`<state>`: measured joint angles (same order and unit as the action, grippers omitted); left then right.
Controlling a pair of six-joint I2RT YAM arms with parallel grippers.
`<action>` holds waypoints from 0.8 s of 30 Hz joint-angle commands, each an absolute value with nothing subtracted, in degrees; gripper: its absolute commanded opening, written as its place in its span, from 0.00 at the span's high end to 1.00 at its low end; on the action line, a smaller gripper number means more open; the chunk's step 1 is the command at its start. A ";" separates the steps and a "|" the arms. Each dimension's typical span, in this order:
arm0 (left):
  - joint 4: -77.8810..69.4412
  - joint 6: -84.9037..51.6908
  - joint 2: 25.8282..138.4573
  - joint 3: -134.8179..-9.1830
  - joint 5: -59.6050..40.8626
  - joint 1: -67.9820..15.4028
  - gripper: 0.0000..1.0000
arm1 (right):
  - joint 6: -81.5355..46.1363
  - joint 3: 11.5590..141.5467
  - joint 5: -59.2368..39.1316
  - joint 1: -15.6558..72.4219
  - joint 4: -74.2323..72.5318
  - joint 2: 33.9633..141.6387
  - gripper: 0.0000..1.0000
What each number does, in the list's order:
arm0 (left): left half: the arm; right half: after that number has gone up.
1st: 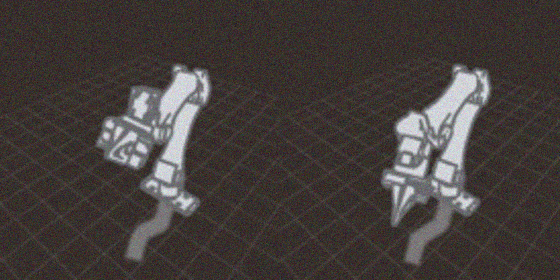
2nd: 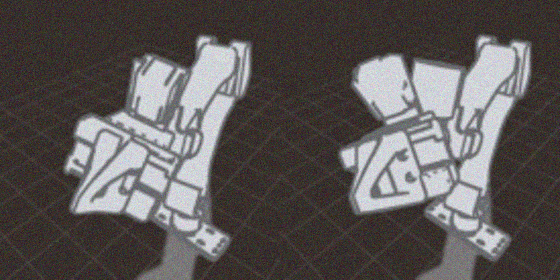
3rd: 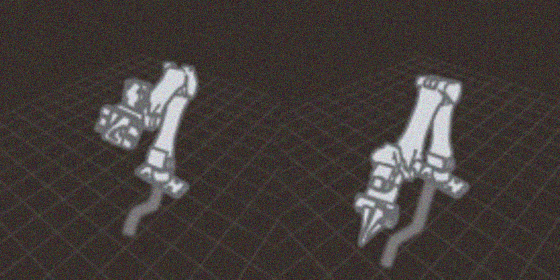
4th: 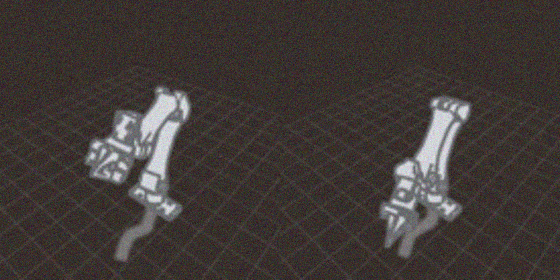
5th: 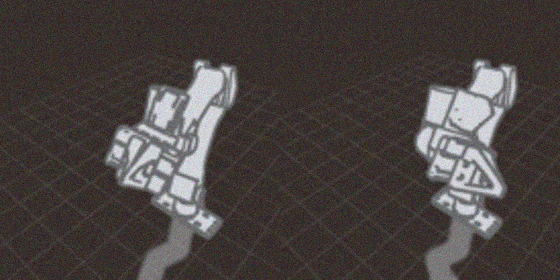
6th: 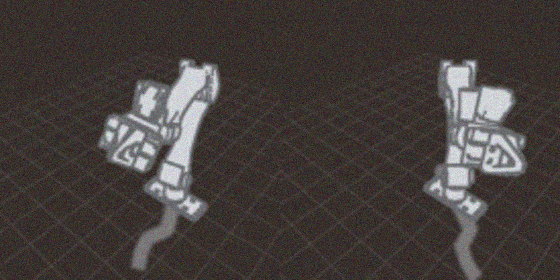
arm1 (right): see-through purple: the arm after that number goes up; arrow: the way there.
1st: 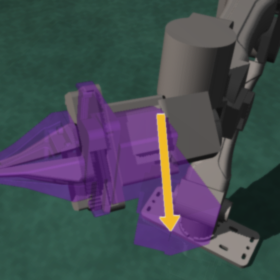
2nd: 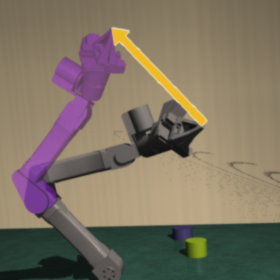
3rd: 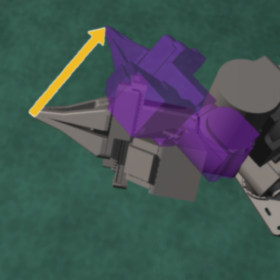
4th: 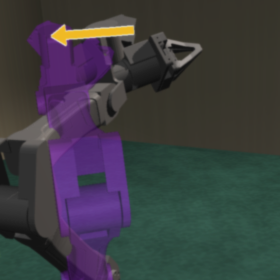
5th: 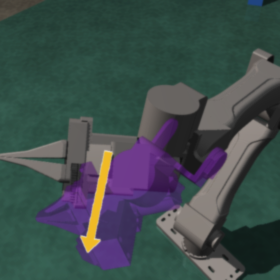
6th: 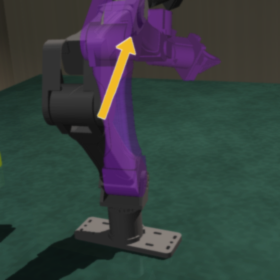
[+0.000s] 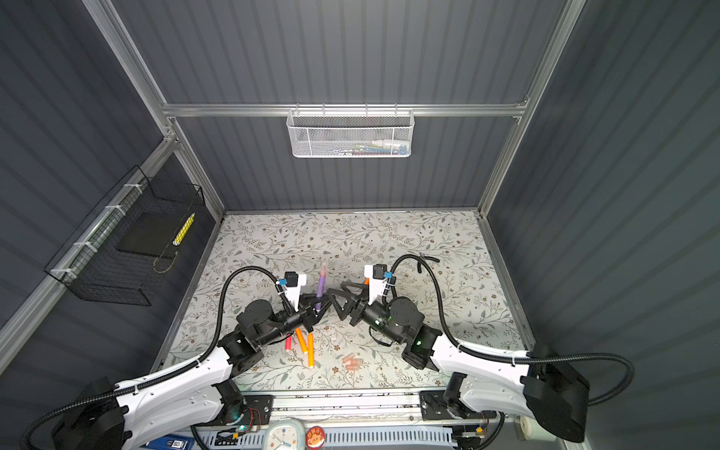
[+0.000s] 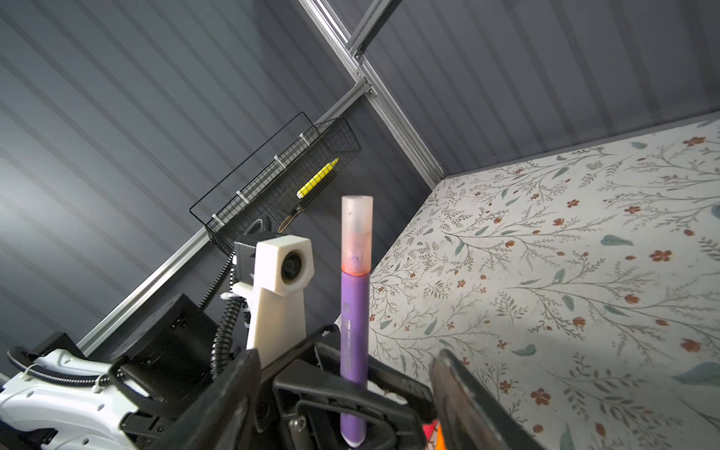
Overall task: Insert the pens into the pen caps
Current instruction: 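Press the cap down onto the purple marker while the left gripper holds it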
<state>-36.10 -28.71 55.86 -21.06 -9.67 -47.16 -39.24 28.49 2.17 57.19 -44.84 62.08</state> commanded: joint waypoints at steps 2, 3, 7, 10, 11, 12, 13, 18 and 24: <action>-35.41 -24.97 56.77 -23.15 -10.71 -46.93 1.00 | -36.81 36.61 4.60 55.39 -32.15 60.58 0.27; -35.02 -24.36 56.83 -23.28 -10.89 -46.93 1.00 | -37.05 37.76 3.84 54.61 -31.45 61.13 0.27; -33.48 -22.11 56.82 -23.71 -11.54 -46.91 1.00 | -37.45 42.71 3.01 52.63 -28.95 65.63 0.28; -32.18 -21.14 56.94 -24.21 -11.66 -46.89 1.00 | -38.50 46.47 0.72 51.30 -27.00 69.21 0.31; -31.98 -20.87 57.03 -24.30 -11.62 -46.95 1.00 | -38.58 47.29 0.40 51.15 -26.90 70.08 0.32; -31.78 -20.61 57.13 -24.40 -11.47 -46.95 1.00 | -38.67 47.98 0.35 51.09 -26.60 70.78 0.32; -31.56 -20.48 57.28 -24.51 -11.43 -46.89 1.00 | -38.77 48.55 0.31 51.10 -26.40 71.37 0.33; -30.98 -19.96 58.41 -25.25 -11.20 -46.98 1.00 | -39.29 49.88 -0.39 51.06 -26.16 73.34 0.38; -30.94 -19.94 59.06 -25.40 -11.49 -46.94 1.00 | -39.23 49.92 -1.05 51.06 -26.62 73.48 0.60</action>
